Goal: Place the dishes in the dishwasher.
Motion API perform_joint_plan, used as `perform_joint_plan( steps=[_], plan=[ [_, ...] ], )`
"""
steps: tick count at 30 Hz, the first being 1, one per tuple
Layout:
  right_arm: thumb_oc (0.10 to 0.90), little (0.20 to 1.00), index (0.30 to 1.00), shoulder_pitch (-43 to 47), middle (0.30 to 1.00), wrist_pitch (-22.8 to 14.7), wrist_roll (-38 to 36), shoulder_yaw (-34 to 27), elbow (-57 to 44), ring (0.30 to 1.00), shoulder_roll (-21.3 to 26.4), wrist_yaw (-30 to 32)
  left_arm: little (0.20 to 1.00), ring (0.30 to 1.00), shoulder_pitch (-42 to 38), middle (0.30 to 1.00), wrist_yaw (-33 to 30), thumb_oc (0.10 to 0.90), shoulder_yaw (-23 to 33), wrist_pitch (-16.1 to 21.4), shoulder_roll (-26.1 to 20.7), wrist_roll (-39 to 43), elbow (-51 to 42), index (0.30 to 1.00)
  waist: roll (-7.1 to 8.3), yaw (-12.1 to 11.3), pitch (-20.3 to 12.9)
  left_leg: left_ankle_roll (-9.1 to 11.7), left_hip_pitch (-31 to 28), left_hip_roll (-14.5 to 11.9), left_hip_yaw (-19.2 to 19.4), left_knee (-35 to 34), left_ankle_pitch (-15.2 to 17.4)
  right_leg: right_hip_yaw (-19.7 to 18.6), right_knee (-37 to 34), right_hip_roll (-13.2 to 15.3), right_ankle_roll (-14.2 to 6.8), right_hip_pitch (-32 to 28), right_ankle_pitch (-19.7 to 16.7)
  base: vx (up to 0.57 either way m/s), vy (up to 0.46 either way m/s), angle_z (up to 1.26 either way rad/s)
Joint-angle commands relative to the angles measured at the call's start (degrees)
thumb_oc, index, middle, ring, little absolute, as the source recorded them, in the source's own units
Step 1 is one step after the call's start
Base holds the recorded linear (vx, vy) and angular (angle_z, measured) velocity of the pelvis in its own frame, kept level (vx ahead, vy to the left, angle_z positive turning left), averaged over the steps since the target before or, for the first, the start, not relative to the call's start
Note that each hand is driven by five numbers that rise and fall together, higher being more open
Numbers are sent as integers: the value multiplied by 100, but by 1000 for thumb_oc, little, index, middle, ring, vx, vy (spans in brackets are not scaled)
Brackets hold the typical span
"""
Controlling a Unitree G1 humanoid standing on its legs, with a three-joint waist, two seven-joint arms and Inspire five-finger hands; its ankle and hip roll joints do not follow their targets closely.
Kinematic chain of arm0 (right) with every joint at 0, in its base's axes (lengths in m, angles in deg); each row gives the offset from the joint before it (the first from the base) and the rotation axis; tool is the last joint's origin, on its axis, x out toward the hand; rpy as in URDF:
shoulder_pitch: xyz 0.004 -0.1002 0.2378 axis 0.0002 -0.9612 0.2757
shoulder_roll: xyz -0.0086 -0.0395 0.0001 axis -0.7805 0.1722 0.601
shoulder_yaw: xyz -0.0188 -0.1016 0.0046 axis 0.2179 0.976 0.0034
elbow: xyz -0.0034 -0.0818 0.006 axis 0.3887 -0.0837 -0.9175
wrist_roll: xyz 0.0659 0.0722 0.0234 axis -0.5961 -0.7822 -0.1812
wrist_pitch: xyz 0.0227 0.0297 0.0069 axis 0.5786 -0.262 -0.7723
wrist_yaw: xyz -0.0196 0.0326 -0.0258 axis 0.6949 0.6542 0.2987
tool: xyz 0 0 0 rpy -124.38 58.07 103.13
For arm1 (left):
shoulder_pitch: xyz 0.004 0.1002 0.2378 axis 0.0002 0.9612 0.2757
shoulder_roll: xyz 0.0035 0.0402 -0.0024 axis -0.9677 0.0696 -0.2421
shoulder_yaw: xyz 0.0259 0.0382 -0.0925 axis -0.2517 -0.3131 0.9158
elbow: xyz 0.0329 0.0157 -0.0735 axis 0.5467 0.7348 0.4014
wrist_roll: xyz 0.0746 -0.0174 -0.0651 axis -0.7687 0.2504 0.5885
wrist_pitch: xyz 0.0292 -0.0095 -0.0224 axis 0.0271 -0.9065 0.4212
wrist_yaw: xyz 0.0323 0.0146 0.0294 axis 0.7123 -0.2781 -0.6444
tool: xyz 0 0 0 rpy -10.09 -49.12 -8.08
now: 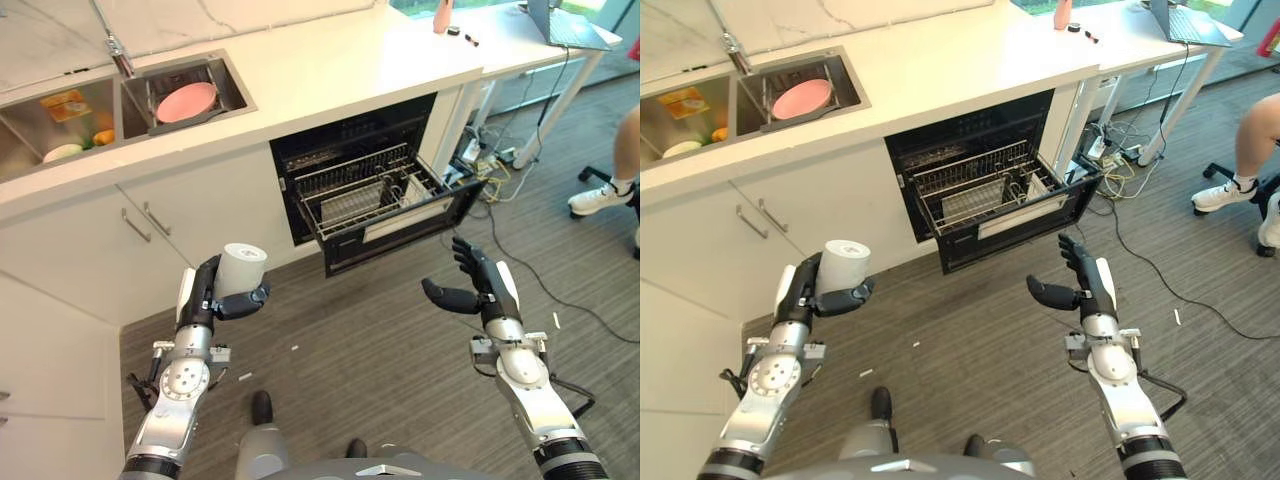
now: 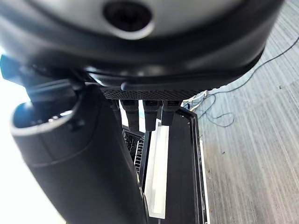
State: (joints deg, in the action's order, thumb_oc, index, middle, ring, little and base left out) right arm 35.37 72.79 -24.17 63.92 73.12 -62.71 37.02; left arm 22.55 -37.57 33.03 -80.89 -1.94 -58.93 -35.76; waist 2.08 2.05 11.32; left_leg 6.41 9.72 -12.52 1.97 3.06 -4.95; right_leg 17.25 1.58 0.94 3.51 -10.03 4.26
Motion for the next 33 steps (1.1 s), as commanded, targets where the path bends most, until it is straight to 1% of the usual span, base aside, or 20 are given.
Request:
perform_joint_plan(
  steps=[1, 3, 4, 5, 6, 7, 10, 12, 13, 14, 15, 16, 17, 20, 26, 27, 29, 30, 31, 33],
  plan=[
    [800, 900, 900, 409, 900, -712, -197, -283, -589, 900, 368, -55, 300, 300, -431, 300, -459, 400, 294, 714, -165, 104, -675, 300, -379, -124, -150, 356, -709, -309, -63, -393, -120, 208, -343, 720, -1012, 162, 88, 148, 387, -51],
    [800, 900, 900, 403, 900, -709, -199, -286, -595, 900, 375, -58, 300, 300, -431, 300, -458, 400, 291, 717, -158, 104, -670, 300, -390, -137, -149, 358, -743, -316, -43, -438, -137, 195, -342, 716, -1015, 160, 85, 96, 260, -22],
    [800, 900, 900, 332, 900, -724, -163, -352, -624, 900, 356, -61, 300, 300, -495, 300, -414, 400, 231, 736, -147, 117, -631, 300, -470, -95, -254, 396, -882, -195, -95, -549, -37, 140, -337, 819, -1107, 174, 27, 150, 409, -2],
    [800, 900, 900, 301, 900, -706, -130, -391, -620, 900, 352, -56, 300, 300, -536, 300, -389, 400, 201, 752, -168, 124, -620, 300, -460, -104, -306, 346, -911, -44, -189, -489, 72, 85, -319, 942, -1165, 196, -41, 236, 678, 12],
    [800, 900, 900, 277, 900, -667, -67, -462, -639, 900, 269, -79, 300, 300, -543, 300, -310, 400, 191, 776, -249, 118, -643, 300, -386, -117, -360, 191, -929, 245, -267, -324, 319, -40, -205, 1177, -1238, 217, -79, 136, 423, -1],
    [800, 900, 900, 268, 900, -661, -63, -466, -648, 900, 256, -80, 300, 300, -541, 300, -307, 400, 189, 777, -260, 120, -643, 300, -356, -136, -364, 171, -917, 278, -247, -284, 346, -61, -180, 1216, -1257, 233, -66, 127, 424, -14],
    [800, 900, 900, 230, 900, -599, 7, -527, -671, 900, 58, -155, 300, 300, -534, 300, -205, 400, 235, 756, -386, 129, -722, 300, -237, -176, -327, -233, -945, 651, -202, -32, 697, -460, 697, 1487, -1275, 574, 50, 89, 329, -19],
    [800, 900, 900, 355, 900, -581, 131, -501, -657, 900, -19, -110, 300, 300, -577, 300, -233, 400, 319, 704, -454, 124, -717, 300, -186, -225, -163, -430, -906, 741, -89, 210, 849, -664, 1430, 1530, -1274, 1052, -74, 17, 297, -19],
    [800, 900, 900, 445, 900, -588, 127, -460, -680, 900, -81, -118, 300, 300, -583, 300, -259, 400, 335, 704, -474, 138, -691, 300, -163, -261, -54, -525, -992, 736, 94, 251, 919, -424, 1707, 1546, -1319, 1473, -328, -9, 198, -36],
    [800, 900, 900, 449, 900, -587, 127, -460, -679, 900, -83, -118, 300, 300, -588, 300, -259, 400, 336, 707, -476, 140, -687, 300, -160, -277, -62, -528, -982, 735, 112, 252, 923, -445, 1723, 1545, -1320, 1504, -328, 62, 198, -84],
    [800, 900, 900, 444, 900, -579, 92, -454, -713, 900, -115, -147, 300, 300, -567, 300, -244, 400, 341, 722, -453, 164, -715, 300, -140, -261, -55, -564, -1052, 802, 175, 209, 959, -406, 1334, 1402, -1299, 1618, -351, 69, 73, -79],
    [800, 900, 900, 443, 900, -579, 92, -454, -713, 900, -115, -147, 300, 300, -567, 300, -244, 400, 341, 722, -452, 164, -715, 300, -144, -263, -54, -563, -1056, 797, 176, 208, 959, -405, 1324, 1396, -1297, 1611, -357, 180, 83, -56],
    [800, 900, 900, 434, 900, -604, 57, -471, -724, 900, -113, -146, 300, 300, -589, 300, -202, 400, 292, 734, -420, 151, -738, 300, -100, -229, -46, -553, -1130, 873, 191, 155, 1026, -408, 793, 1321, -1317, 1655, -425, 117, 13, -4],
    [800, 900, 900, 489, 900, -611, 83, -443, -717, 900, -97, -134, 300, 300, -672, 300, -208, 400, 266, 753, -407, 136, -739, 300, -118, -175, -1, -535, -1252, 841, 182, 107, 1118, -409, 307, 1310, -1395, 1782, -672, 158, -25, 10],
    [800, 900, 900, 543, 900, -668, 0, -349, -830, 900, -119, -192, 300, 300, -761, 300, -214, 400, 270, 777, -431, 121, -753, 300, 2, -190, -3, -475, -1509, 884, 172, 151, 1346, -210, 22, 1357, -1473, 1687, -889, 200, -108, 11],
    [800, 900, 900, 561, 900, -691, -84, -281, -896, 900, -99, -291, 300, 300, -726, 300, -181, 400, 301, 809, -432, 104, -800, 300, 34, -203, -101, -393, -1654, 785, 223, 151, 1432, -87, 11, 1312, -1464, 1563, -842, 280, -250, -4],
    [800, 900, 900, 543, 900, -697, -158, -200, -898, 900, -56, -350, 300, 300, -713, 300, -224, 400, 309, 836, -384, 210, -739, 300, 40, -195, -155, -289, -1711, 604, 161, 360, 1507, -172, 64, 1128, -1347, 1463, -717, 356, -361, -7],
    [800, 900, 900, 551, 900, -716, -278, -136, -911, 900, 16, -400, 300, 300, -684, 300, -198, 400, 291, 877, -319, 356, -744, 300, 15, -201, -200, -216, -1710, 458, 84, 669, 1386, -188, 70, 954, -1203, 1325, -576, 241, -272, -7],
    [800, 900, 900, 551, 900, -717, -283, -135, -909, 900, 20, -403, 300, 300, -681, 300, -196, 400, 293, 879, -318, 359, -744, 300, 7, -193, -202, -206, -1696, 446, 73, 689, 1393, -177, 67, 944, -1193, 1322, -574, 221, -269, -7],
    [800, 900, 900, 560, 900, -765, -457, -116, -979, 900, 87, -441, 300, 300, -684, 300, -178, 400, 245, 898, -285, 466, -737, 300, -42, -212, -164, -115, -1512, 297, -64, 1351, 1092, -193, 95, 734, -1019, 1138, -382, 144, -242, -10]
  ],
)
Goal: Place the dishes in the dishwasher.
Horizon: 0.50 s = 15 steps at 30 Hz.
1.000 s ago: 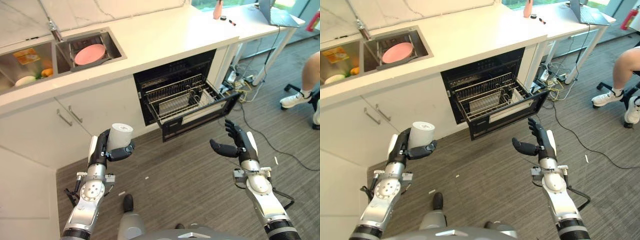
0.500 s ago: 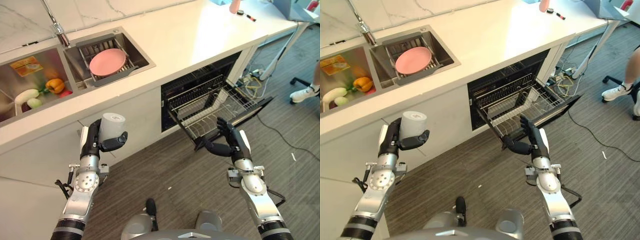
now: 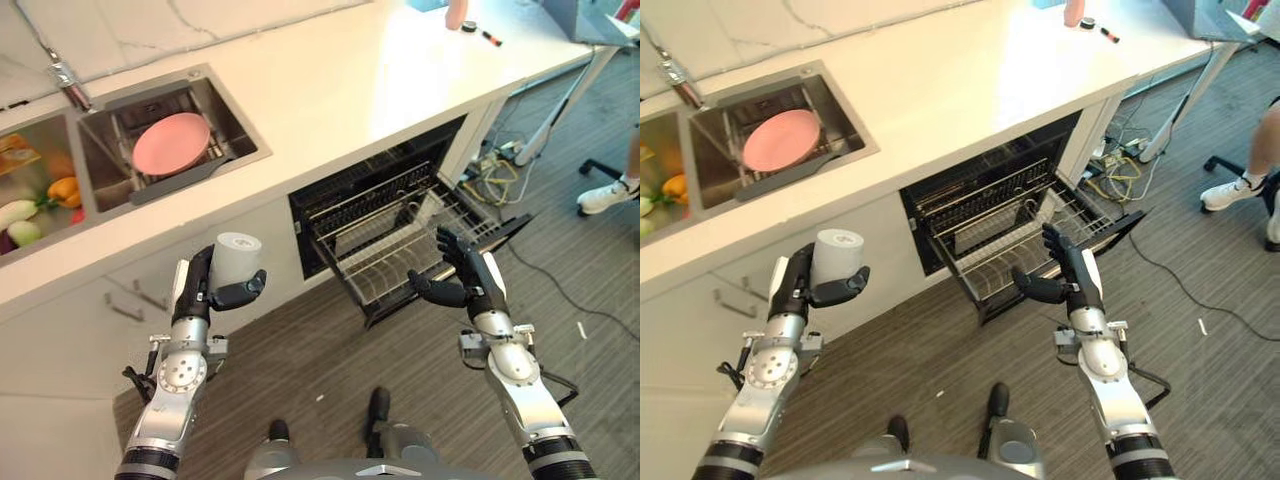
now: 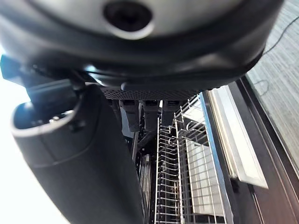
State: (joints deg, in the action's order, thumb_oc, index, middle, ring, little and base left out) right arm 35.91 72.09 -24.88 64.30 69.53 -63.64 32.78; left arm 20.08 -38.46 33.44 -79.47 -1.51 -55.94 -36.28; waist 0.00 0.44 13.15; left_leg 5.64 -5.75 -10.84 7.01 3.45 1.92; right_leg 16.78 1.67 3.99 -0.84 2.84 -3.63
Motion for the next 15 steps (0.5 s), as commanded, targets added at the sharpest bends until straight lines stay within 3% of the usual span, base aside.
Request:
perform_joint_plan(
  steps=[1, 2, 3, 4, 5, 7, 8, 10, 15],
  plan=[
    [800, 900, 900, 513, 900, -690, -466, -160, -651, 900, 187, -17, 300, 300, -472, 300, -86, 400, 173, 749, -307, 216, -674, 300, 193, -48, -325, -14, 253, 130, -660, 1687, 179, -129, 85, 420, -506, -186, 448, 89, -185, -12],
    [800, 900, 900, 513, 900, -690, -466, -160, -651, 900, 187, -17, 300, 300, -472, 300, -86, 400, 173, 749, -307, 216, -674, 300, 193, -48, -325, -14, 253, 130, -660, 1687, 179, -129, 85, 420, -506, -186, 448, 105, -288, -25],
    [800, 900, 900, 480, 900, -745, -630, -221, -753, 900, 152, 74, 300, 300, -622, 300, -156, 400, 84, 798, -254, 344, -605, 300, 242, -10, -228, 17, 752, 39, -562, 2318, -129, -27, 111, 368, -319, -338, 672, 86, -209, -12],
    [800, 900, 900, 477, 900, -743, -630, -228, -758, 900, 151, 74, 300, 300, -630, 300, -157, 400, 78, 801, -256, 347, -598, 300, 237, 1, -234, 18, 780, 37, -581, 2343, -120, -11, 115, 366, -316, -330, 679, 205, -249, 8],
    [800, 900, 900, 439, 900, -761, -652, -230, -799, 900, 153, 127, 300, 300, -675, 300, -76, 400, -55, 810, -119, 688, -597, 300, 198, -1, -242, -46, 815, 152, -567, 1845, 169, -19, 52, 303, -328, -459, 757, 110, -38, 29],
    [800, 900, 900, 443, 900, -768, -682, -232, -791, 900, 148, 129, 300, 300, -695, 300, -28, 400, -109, 825, -88, 804, -622, 300, 208, -2, -252, -43, 872, 252, -638, 1550, 233, -38, 10, 321, -360, -485, 757, 135, -10, 15],
    [800, 900, 900, 479, 900, -758, -752, -219, -778, 900, 142, 116, 300, 300, -773, 300, 30, 400, -168, 855, -107, 839, -653, 300, 225, -2, -244, 16, 1118, 341, -722, 1067, 106, -50, -62, 375, -409, -532, 754, 112, 16, -3],
    [800, 900, 900, 479, 900, -755, -805, -191, -774, 900, 111, 85, 300, 300, -848, 300, 54, 400, -221, 869, -126, 828, -631, 300, 219, 28, -227, 44, 1173, 326, -673, 959, 36, -49, -67, 374, -420, -548, 753, 69, 28, 6],
    [800, 900, 900, 350, 900, -785, -1184, -95, -1008, 900, -57, -215, 300, 300, -954, 300, 241, 400, -491, 841, 15, 1150, -496, 300, 21, 161, -416, 68, 531, 237, -405, 4, -117, -49, -242, 382, -543, -765, 673, 145, 134, -13]
  ],
)
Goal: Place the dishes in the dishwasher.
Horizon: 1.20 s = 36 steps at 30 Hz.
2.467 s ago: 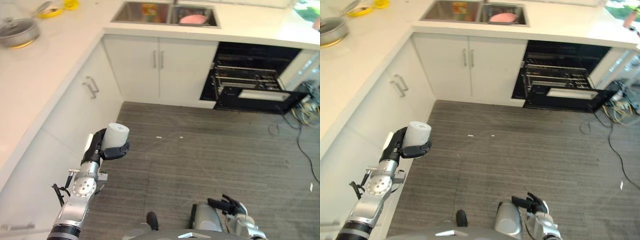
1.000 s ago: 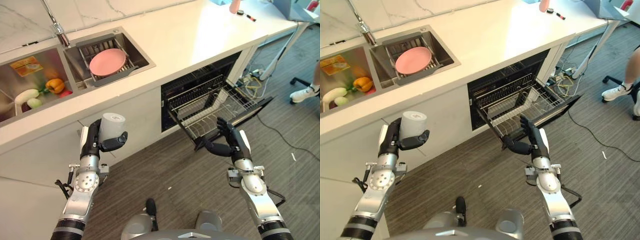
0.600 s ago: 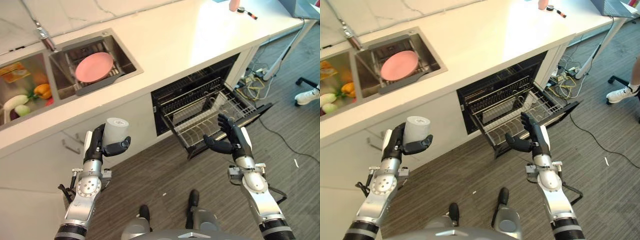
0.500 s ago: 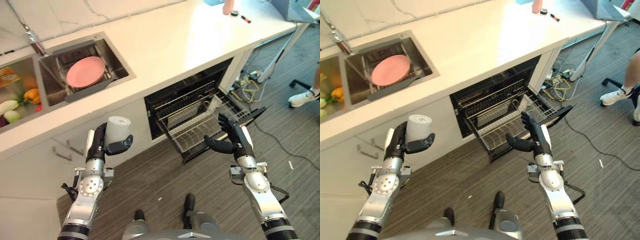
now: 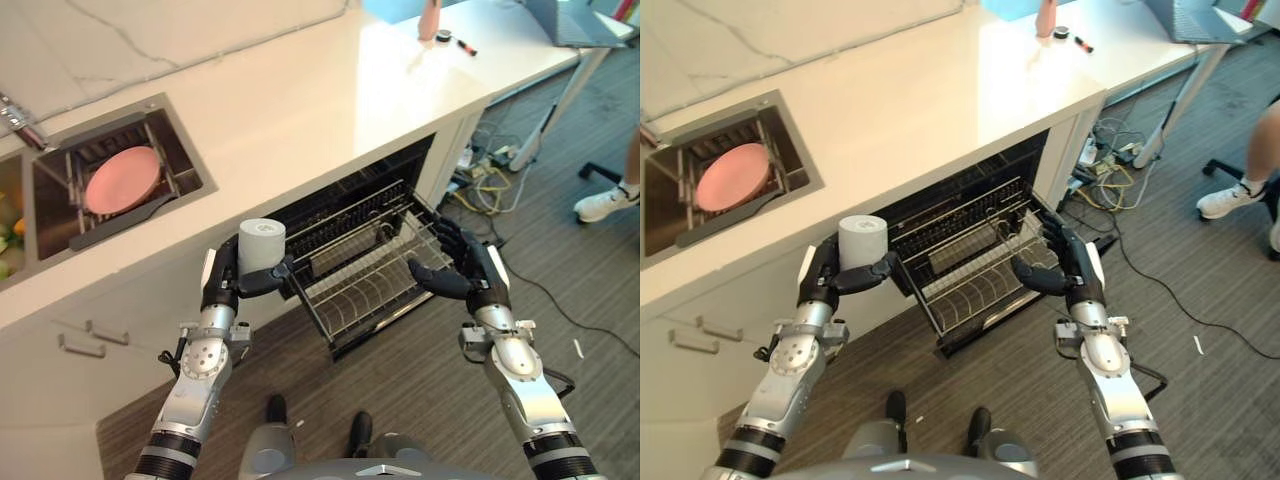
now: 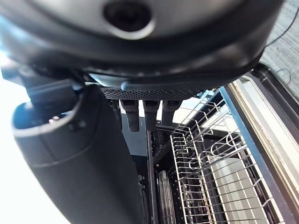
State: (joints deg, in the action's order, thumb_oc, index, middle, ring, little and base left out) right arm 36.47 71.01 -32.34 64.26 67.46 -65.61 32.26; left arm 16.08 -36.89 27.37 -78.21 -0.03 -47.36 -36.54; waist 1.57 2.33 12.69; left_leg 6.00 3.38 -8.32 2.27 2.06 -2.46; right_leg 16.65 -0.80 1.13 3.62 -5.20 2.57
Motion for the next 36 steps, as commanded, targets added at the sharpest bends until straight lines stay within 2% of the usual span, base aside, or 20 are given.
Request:
perform_joint_plan(
  steps=[1, 3, 4, 7, 10, 13, 14, 15, 18, 21, 22, 24, 29, 36],
  plan=[
    [800, 900, 900, 275, 900, -668, -586, -41, -873, 900, 66, -241, 300, 300, -584, 300, 115, 400, 54, 706, -95, 376, -413, 300, -155, -1, -395, 22, -507, -2, 137, 7, 316, -59, -8, 682, -1015, 20, 24, 75, 106, -18],
    [800, 900, 900, 217, 900, -624, -1055, 141, -1027, 900, -90, -491, 300, 300, -677, 300, 167, 400, -101, 669, -35, 472, -266, 300, -181, 38, -471, -35, -745, 75, 206, -260, 330, -157, -69, 725, -1090, 8, -57, 95, 149, -16],
    [800, 900, 900, 216, 900, -624, -1055, 140, -1027, 900, -90, -491, 300, 300, -678, 300, 167, 400, -102, 670, -35, 473, -265, 300, -181, 33, -468, -35, -753, 76, 211, -266, 328, -161, -70, 725, -1090, 5, -58, 76, 157, -31],
    [800, 900, 900, 161, 900, -444, -1964, 623, -1254, 900, -363, -839, 300, 300, -971, 300, 195, 400, -339, 629, -2, 487, -146, 300, -177, 127, -575, -128, -1046, 220, 445, -706, 360, -323, -227, 837, -1251, 73, -278, 44, 174, -16],
    [800, 900, 900, 159, 900, -442, -1965, 623, -1256, 900, -362, -839, 300, 300, -972, 300, 195, 400, -340, 631, -2, 487, -143, 300, -176, 122, -575, -129, -1048, 221, 451, -706, 362, -329, -230, 837, -1253, 73, -280, 12, 51, -19],
    [800, 900, 900, 122, 900, -321, -2247, 936, -1443, 900, -446, -952, 300, 300, -1245, 300, 57, 400, -483, 613, -40, 209, -116, 300, -123, 152, -592, -223, -1148, 308, 619, -706, 493, -479, -387, 919, -1383, 116, -451, 24, 96, -12],
    [800, 900, 900, 182, 900, -322, -2099, 1047, -1546, 900, -423, -841, 300, 300, -1458, 300, -152, 400, -553, 607, -125, -227, -61, 300, -99, 154, -599, -266, -1177, 350, 718, -706, 537, -567, -398, 951, -1432, 170, -504, 16, 103, -15],
    [800, 900, 900, 182, 900, -322, -2099, 1047, -1546, 900, -423, -841, 300, 300, -1458, 300, -152, 400, -553, 607, -125, -227, -61, 300, -99, 154, -599, -266, -1177, 350, 718, -706, 537, -567, -398, 951, -1432, 170, -504, 7, 86, -39],
    [800, 900, 900, 656, 900, -367, -1815, 1456, -1715, 900, -437, -485, 300, 300, -2098, 300, -981, 400, -821, 453, -306, -1490, 306, 300, -91, 169, -611, -332, -1246, 411, 808, -706, 593, -678, -377, 1025, -1481, 226, -565, 21, 59, -61],
    [800, 900, 900, 958, 900, -433, -1804, 1708, -1679, 900, -597, -71, 300, 300, -2225, 300, -1414, 400, -989, 330, -242, -1905, 514, 300, -111, 168, -630, -361, -1297, 444, 819, -706, 622, -703, -393, 1048, -1489, 217, -587, 16, 29, -18],
    [800, 900, 900, 964, 900, -434, -1802, 1708, -1675, 900, -598, -67, 300, 300, -2231, 300, -1420, 400, -991, 332, -241, -1909, 521, 300, -110, 166, -624, -362, -1300, 445, 820, -706, 622, -705, -393, 1048, -1490, 215, -587, 17, 21, -5],
    [800, 900, 900, 1296, 900, -496, -1696, 1904, -1511, 900, -814, 456, 300, 300, -2316, 300, -1799, 400, -1226, 226, -127, -2220, 672, 300, -120, 123, -645, -380, -1300, 474, 774, -706, 634, -681, -387, 1069, -1478, 187, -619, 0, 0, 0],
    [800, 900, 900, 1711, 900, -538, -1697, 2174, -1213, 900, -1109, 1051, 300, 300, -2473, 300, -2194, 400, -1622, 99, 39, -2578, 893, 300, -138, 49, -633, -393, -1260, 501, 655, -706, 629, -607, -365, 1081, -1445, 155, -635, 0, 0, 0],
    [800, 900, 900, 1998, 900, -552, -2254, 2442, -698, 900, -1513, 1422, 300, 300, -2578, 300, -2316, 400, -1936, -14, 229, -2544, 1118, 300, -124, -62, -647, -382, -1234, 525, 519, -706, 640, -508, -381, 1085, -1407, 58, -633, 9, -11, 16]
  ],
)
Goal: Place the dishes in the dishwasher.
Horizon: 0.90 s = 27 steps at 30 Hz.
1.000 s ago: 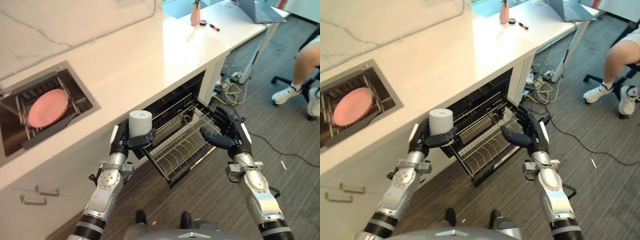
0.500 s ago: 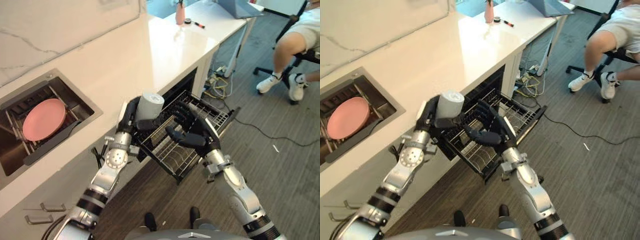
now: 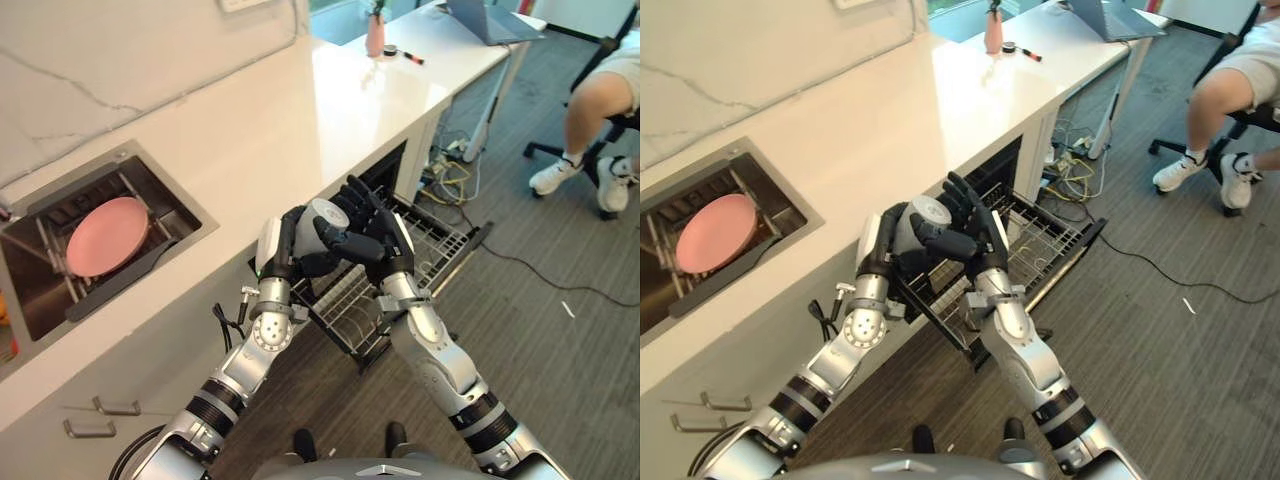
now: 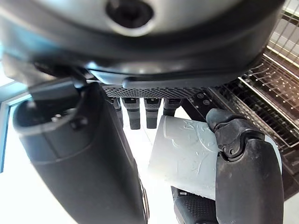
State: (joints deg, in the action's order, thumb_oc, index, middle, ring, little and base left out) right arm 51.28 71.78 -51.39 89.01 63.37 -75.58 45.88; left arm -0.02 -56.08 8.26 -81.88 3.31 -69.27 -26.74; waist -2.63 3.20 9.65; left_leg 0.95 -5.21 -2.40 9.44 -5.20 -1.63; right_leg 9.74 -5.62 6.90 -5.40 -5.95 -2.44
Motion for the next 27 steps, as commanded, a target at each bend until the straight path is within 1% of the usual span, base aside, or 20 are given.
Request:
perform_joint_plan(
  steps=[1, 2, 6, 8, 9, 12, 13, 18, 27],
  plan=[
    [800, 900, 900, 558, 900, -651, -459, -4, -205, 900, -581, 117, 300, 300, -983, 300, -419, 400, -56, 346, -86, -346, 160, 300, 293, -163, -343, 129, -370, -65, -221, 20, 555, 201, 97, 510, -503, 123, -131, 7, -12, 22],
    [800, 900, 900, 644, 900, -645, -621, 46, -23, 900, -707, 220, 300, 300, -1034, 300, -462, 400, -114, 315, -45, -323, 222, 300, 286, -196, -337, 134, -359, -62, -249, 20, 545, 225, 97, 508, -496, 105, -134, 5, -8, 16],
    [800, 900, 900, 784, 900, -677, -670, 138, 234, 900, -883, 441, 300, 300, -1185, 300, -593, 400, -221, 272, 29, -271, 398, 300, 286, -218, -344, 143, -339, -63, -303, 20, 530, 269, 101, 503, -482, 78, -123, 0, -6, 6],
    [800, 900, 900, 852, 900, -673, -648, 190, 386, 900, -989, 604, 300, 300, -1271, 300, -692, 400, -259, 227, 70, -266, 493, 300, 280, -227, -352, 147, -334, -64, -325, 20, 528, 295, 104, 504, -474, 64, -118, 4, 0, 10],
    [800, 900, 900, 918, 900, -694, -509, 214, 517, 900, -1066, 730, 300, 300, -1381, 300, -792, 400, -306, 209, 117, -253, 636, 300, 277, -230, -354, 149, -339, -68, -345, 20, 525, 314, 103, 498, -471, 54, -112, 0, 0, 11],
    [800, 900, 900, 919, 900, -700, -417, 217, 574, 900, -1110, 789, 300, 300, -1436, 300, -848, 400, -350, 206, 151, -244, 729, 300, 277, -225, -349, 148, -340, -70, -359, 20, 524, 328, 104, 498, -468, 43, -107, 1, 4, 6],
    [800, 900, 900, 953, 900, -744, -449, 248, 719, 900, -1199, 989, 300, 300, -1482, 300, -942, 400, -374, 197, 177, -196, 794, 300, 281, -230, -357, 145, -338, -70, -370, 20, 524, 332, 111, 494, -461, 34, -107, 5, 12, 5],
    [800, 900, 900, 988, 900, -712, -889, 429, 949, 900, -1391, 1002, 300, 300, -1610, 300, -938, 400, -515, 123, 228, -159, 905, 300, 309, -255, -366, 137, -336, -76, -407, 20, 537, 321, 137, 475, -445, 29, -99, 0, 0, 0],
    [800, 900, 900, 1016, 900, -665, -1238, 548, 1365, 900, -1517, 932, 300, 300, -1714, 300, -807, 400, -610, 123, 255, -117, 807, 300, 347, -290, -396, 143, -340, -84, -427, 20, 543, 337, 135, 460, -437, 16, -79, 0, 0, 0]
  ],
)
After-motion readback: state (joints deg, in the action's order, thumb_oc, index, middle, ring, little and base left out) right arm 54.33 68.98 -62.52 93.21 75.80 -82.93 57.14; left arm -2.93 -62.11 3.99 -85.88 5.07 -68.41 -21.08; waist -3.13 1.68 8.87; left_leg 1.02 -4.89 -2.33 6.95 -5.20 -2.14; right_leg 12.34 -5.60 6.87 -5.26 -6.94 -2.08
